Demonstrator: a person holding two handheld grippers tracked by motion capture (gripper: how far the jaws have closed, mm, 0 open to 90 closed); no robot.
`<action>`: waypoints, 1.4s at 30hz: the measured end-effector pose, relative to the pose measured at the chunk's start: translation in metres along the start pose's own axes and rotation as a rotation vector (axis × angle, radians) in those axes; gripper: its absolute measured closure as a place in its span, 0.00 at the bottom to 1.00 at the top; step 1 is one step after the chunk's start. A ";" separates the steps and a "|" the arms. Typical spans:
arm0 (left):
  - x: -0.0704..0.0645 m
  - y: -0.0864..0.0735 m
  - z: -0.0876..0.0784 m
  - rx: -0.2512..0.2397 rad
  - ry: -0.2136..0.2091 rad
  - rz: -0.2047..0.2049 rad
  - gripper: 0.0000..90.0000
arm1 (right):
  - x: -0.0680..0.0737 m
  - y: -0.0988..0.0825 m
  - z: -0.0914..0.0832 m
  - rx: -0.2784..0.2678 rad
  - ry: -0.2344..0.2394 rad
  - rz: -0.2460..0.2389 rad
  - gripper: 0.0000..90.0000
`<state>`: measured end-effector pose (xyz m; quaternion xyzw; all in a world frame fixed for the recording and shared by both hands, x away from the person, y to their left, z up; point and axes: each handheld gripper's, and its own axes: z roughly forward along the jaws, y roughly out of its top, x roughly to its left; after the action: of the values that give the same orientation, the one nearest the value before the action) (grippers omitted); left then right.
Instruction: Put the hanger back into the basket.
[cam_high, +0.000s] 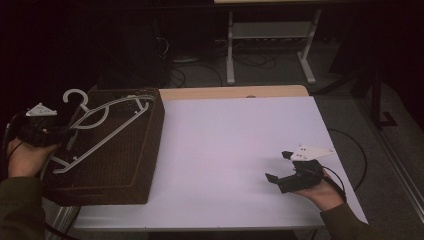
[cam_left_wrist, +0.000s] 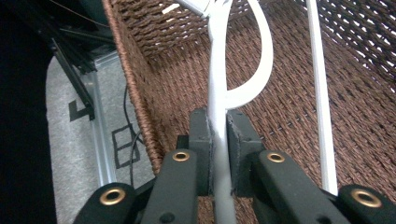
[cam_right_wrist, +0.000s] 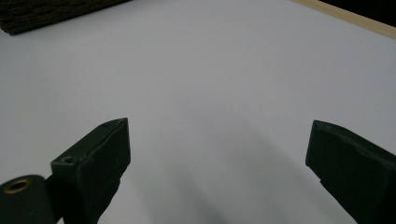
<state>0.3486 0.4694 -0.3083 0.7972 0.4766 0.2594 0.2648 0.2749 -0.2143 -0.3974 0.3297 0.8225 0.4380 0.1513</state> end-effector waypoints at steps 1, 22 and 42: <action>0.001 -0.001 0.000 -0.015 -0.012 -0.008 0.85 | 0.000 0.000 0.000 0.000 0.000 0.000 0.06; -0.031 0.023 -0.013 -0.257 -0.188 -0.115 0.24 | -0.005 0.008 -0.008 -0.060 -0.007 0.022 0.06; -0.130 0.049 -0.012 -0.399 -0.388 -0.025 0.12 | -0.013 0.019 -0.020 -0.134 -0.005 0.044 0.06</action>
<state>0.3180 0.3345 -0.2879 0.7583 0.3662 0.1873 0.5059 0.2813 -0.2276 -0.3709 0.3382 0.7834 0.4945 0.1656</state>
